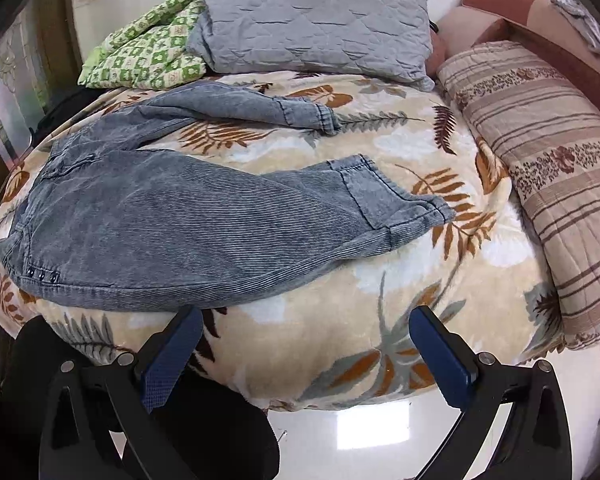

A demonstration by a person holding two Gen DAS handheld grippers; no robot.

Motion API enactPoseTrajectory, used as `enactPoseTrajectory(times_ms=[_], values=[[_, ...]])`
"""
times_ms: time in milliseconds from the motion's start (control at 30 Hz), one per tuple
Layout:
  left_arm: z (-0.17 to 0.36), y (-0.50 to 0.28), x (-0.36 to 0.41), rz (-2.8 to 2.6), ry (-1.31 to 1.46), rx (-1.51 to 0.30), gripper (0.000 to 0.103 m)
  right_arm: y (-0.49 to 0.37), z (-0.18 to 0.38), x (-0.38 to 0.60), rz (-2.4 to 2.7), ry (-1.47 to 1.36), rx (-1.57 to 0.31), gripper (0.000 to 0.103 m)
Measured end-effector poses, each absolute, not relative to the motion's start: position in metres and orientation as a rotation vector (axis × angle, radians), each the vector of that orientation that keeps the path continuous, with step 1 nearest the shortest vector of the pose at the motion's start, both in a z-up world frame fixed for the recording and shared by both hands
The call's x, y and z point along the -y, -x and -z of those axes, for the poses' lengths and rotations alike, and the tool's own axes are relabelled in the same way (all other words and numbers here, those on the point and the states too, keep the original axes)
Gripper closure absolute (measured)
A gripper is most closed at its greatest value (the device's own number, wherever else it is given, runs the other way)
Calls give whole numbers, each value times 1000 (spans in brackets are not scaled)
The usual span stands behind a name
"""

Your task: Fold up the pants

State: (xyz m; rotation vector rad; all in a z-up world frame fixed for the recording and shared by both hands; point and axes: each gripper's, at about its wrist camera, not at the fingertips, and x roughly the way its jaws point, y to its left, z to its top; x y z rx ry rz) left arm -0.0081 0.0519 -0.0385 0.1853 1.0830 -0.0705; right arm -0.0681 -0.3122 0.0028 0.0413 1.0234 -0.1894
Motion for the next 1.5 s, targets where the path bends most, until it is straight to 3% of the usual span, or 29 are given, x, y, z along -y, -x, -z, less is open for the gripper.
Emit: enactPoseTrajectory(times_ms=[1000,1267,1500], values=[[33,-3,-22,119,-193,-1100,0,63,5,322,198,-63,-1031,0],[25,-27,-73,75,81,-1165,0,58,0,388,268,-272,-1002,0],[65,-28,-105,121,443,-1308,0,36,27,445,242,-648,-977,0]])
